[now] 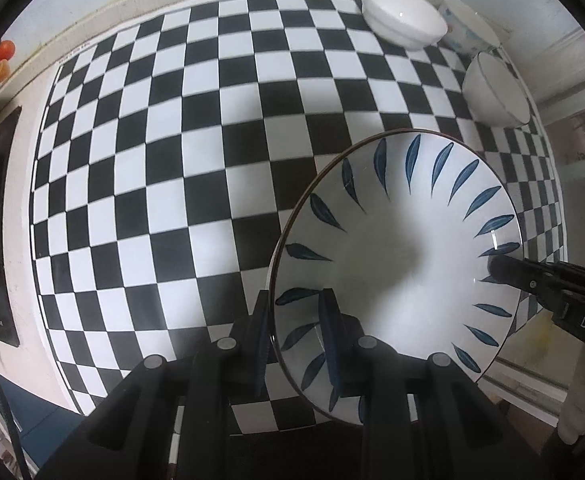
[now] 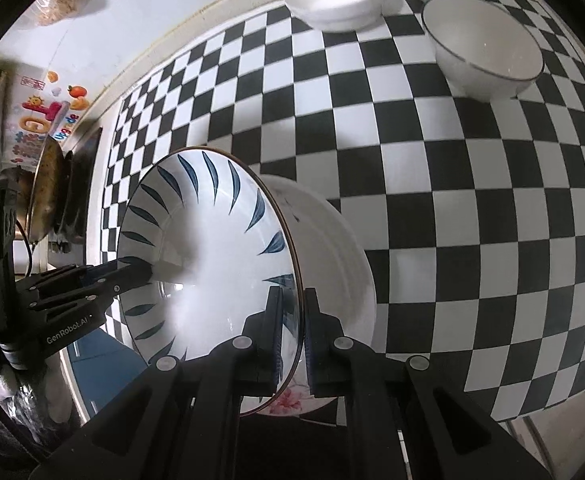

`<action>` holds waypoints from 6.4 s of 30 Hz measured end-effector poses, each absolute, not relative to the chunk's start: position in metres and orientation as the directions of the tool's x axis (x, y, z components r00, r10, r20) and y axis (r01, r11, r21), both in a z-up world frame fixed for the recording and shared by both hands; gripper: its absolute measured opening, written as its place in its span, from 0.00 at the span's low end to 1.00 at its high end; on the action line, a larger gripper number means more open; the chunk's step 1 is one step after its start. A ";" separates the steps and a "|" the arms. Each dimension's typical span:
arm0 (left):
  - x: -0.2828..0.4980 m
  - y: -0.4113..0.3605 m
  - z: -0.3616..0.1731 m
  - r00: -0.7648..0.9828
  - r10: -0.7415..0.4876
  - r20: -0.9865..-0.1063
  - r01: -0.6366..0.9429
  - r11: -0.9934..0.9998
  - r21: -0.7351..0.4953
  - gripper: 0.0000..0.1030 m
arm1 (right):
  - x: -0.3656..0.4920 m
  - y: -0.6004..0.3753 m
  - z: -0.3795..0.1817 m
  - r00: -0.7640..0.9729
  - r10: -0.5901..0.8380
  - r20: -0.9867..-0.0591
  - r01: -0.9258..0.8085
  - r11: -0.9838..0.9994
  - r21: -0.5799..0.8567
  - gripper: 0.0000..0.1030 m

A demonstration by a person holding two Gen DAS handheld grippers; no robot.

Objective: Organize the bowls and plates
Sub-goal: 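Carry the blue-striped plate with both grippers and lower it onto the white plate stack, then open both grippers to release the blue-striped plate, then reach both grippers to a white bowl by the wall and grip its rim, then carry the white bowl with both grippers and set it beside the plate stack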

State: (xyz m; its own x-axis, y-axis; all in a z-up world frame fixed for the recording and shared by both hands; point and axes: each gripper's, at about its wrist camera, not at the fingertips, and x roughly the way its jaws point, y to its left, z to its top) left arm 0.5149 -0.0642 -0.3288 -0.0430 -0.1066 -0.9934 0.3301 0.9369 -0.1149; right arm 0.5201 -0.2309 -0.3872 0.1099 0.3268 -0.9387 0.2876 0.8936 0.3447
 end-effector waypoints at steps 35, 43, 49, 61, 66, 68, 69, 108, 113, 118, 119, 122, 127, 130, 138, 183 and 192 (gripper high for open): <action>0.484 -0.132 -0.349 -0.057 0.006 -0.998 0.414 0.910 -0.018 0.21 | 0.510 -0.212 -0.442 -0.006 0.302 -0.953 0.310 0.907 0.285 0.10; 0.474 -0.135 -0.327 -0.012 -0.008 -1.000 0.399 0.917 -0.012 0.22 | 0.508 -0.203 -0.433 -0.007 0.208 -0.978 0.329 0.924 0.194 0.11; 0.475 -0.128 -0.291 -0.004 -0.042 -0.999 0.367 0.929 -0.040 0.22 | 0.505 -0.189 -0.390 0.047 0.144 -0.988 0.326 0.933 0.152 0.11; 0.462 -0.087 -0.219 0.016 -0.104 -0.994 0.365 0.926 -0.091 0.22 | 0.488 -0.166 -0.279 0.158 0.069 -0.985 0.330 0.936 0.119 0.11; 0.454 -0.079 -0.207 0.003 -0.126 -0.992 0.387 0.915 -0.115 0.22 | 0.481 -0.154 -0.259 0.165 0.072 -0.984 0.337 0.933 0.125 0.11; 0.452 -0.076 -0.202 0.006 -0.134 -0.991 0.395 0.911 -0.121 0.22 | 0.479 -0.148 -0.257 0.165 0.072 -0.984 0.341 0.931 0.125 0.11; 0.451 -0.074 -0.200 0.012 -0.138 -0.990 0.401 0.908 -0.122 0.22 | 0.479 -0.145 -0.256 0.164 0.069 -0.984 0.342 0.932 0.122 0.11; 0.730 -0.235 -0.354 -0.073 -0.295 -0.953 0.015 0.955 -0.297 0.31 | 0.765 -0.395 -0.409 0.122 0.358 -0.926 0.372 0.848 0.377 0.63; 0.757 -0.252 -0.379 -0.081 -0.287 -0.954 0.046 0.955 -0.292 0.30 | 0.795 -0.398 -0.449 0.044 0.356 -0.933 0.373 0.861 0.346 0.43; 0.763 -0.264 -0.388 -0.085 -0.235 -0.968 0.103 0.964 -0.243 0.22 | 0.797 -0.400 -0.474 0.006 0.342 -0.940 0.404 0.859 0.315 0.13; 0.763 -0.264 -0.386 -0.082 -0.237 -0.968 0.108 0.964 -0.245 0.22 | 0.796 -0.400 -0.474 0.012 0.339 -0.941 0.405 0.859 0.315 0.12; 0.758 -0.265 -0.375 -0.065 -0.228 -0.972 0.123 0.964 -0.234 0.22 | 0.793 -0.397 -0.472 0.015 0.317 -0.948 0.384 0.874 0.298 0.10; 0.741 -0.264 -0.343 -0.028 -0.229 -0.973 0.156 0.961 -0.230 0.22 | 0.782 -0.394 -0.445 0.046 0.315 -0.948 0.362 0.879 0.310 0.10; 0.722 -0.263 -0.313 0.004 -0.240 -0.971 0.185 0.954 -0.235 0.22 | 0.773 -0.384 -0.421 0.068 0.308 -0.949 0.339 0.887 0.313 0.10; 0.664 -0.268 -0.248 0.057 -0.278 -0.959 0.263 0.931 -0.254 0.22 | 0.697 -0.381 -0.345 0.155 0.295 -0.943 0.319 0.888 0.330 0.10; 0.464 -0.361 -0.394 -0.214 -0.113 -0.970 0.449 0.871 -0.201 0.22 | 0.437 -0.449 -0.438 -0.049 0.296 -0.954 0.472 0.848 0.239 0.10; 0.462 -0.356 -0.385 -0.192 -0.106 -0.976 0.466 0.865 -0.186 0.23 | 0.439 -0.457 -0.440 -0.050 0.328 -0.943 0.501 0.825 0.260 0.10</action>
